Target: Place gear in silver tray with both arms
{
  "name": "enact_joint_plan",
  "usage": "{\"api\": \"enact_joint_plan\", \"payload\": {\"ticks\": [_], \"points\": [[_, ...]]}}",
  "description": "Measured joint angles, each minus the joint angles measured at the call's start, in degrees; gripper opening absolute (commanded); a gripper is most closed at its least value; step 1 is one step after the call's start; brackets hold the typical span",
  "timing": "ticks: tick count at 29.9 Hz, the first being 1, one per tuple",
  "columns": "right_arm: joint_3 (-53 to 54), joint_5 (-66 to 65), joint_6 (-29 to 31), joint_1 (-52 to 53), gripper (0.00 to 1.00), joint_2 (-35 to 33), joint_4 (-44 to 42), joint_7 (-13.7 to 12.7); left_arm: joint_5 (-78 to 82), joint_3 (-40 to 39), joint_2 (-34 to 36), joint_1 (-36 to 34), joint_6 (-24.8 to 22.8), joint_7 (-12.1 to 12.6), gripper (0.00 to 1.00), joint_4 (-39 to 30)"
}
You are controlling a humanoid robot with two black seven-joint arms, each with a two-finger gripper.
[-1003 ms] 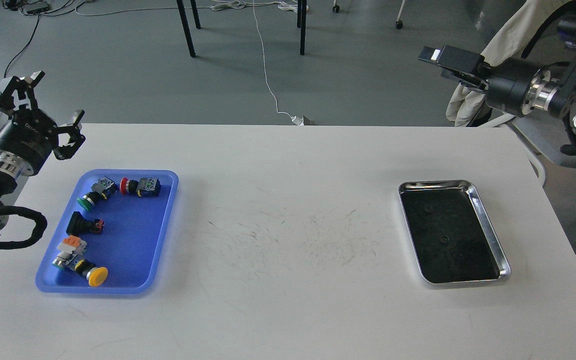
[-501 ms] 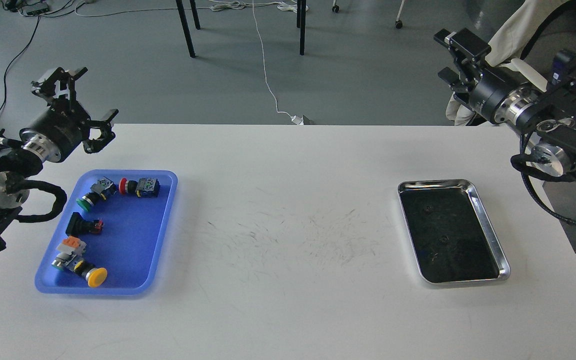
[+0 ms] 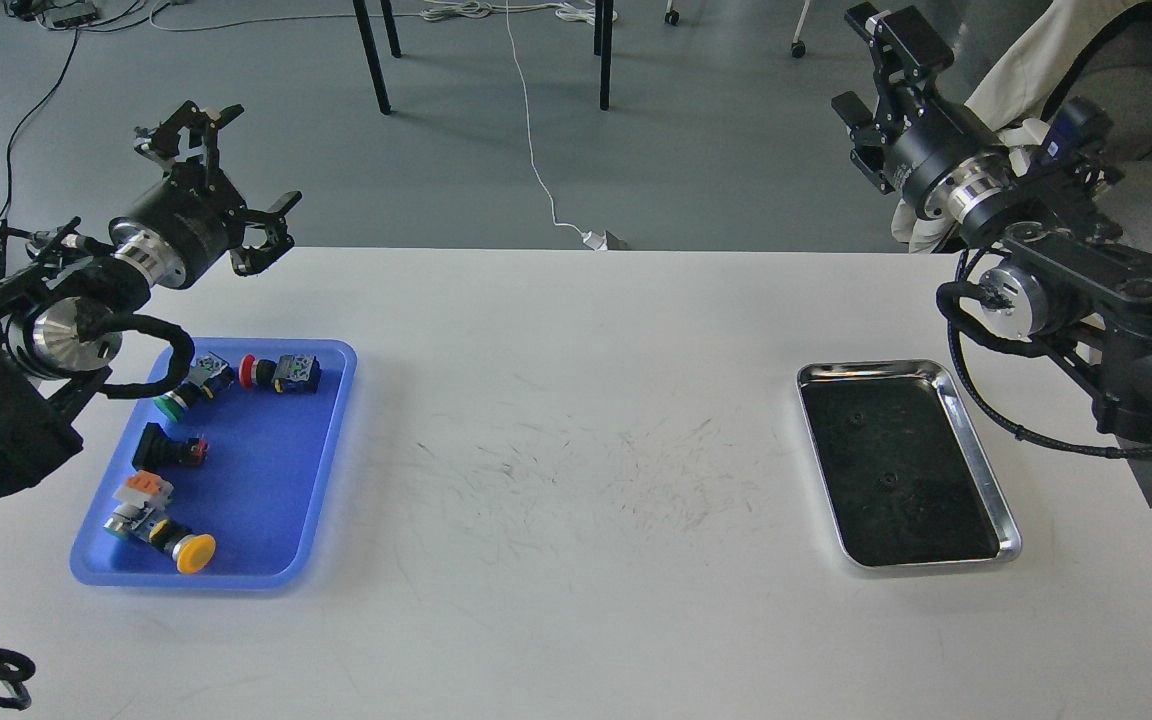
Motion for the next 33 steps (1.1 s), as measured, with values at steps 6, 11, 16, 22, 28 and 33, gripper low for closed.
{"api": "enact_joint_plan", "payload": {"ticks": [6,11,16,22,28,33], "points": [[1.96,7.79,-0.43,-3.16,0.99,1.71,0.04,0.00,-0.12,-2.49,-1.68,-0.26,0.71,-0.34,0.99,0.44],[7.97,8.43,-0.45,-7.70,0.99,5.62,-0.13,-0.48,-0.14,-6.62,-2.31,0.69,0.79,-0.45,0.99,0.44],[10.84,8.40,-1.62,-9.14,0.99,9.00,-0.48,-3.10,-0.07,-7.44,-2.47,1.38,1.29,-0.46,0.99,0.70],[12.26,10.80,-5.21,-9.09,0.99,10.41,-0.93,-8.37,0.03,-7.50,-2.61,1.41,1.94,-0.31,0.99,1.60],[12.64,11.93,-5.64,-7.91,0.99,9.80,-0.50,-9.63,0.05,-7.26,-2.61,1.08,2.01,-0.29,0.99,1.82],[14.05,15.29,-5.65,-7.73,0.99,9.26,-0.19,-9.97,0.05,-7.25,-2.69,1.44,2.02,-0.29,0.99,1.82]]}}
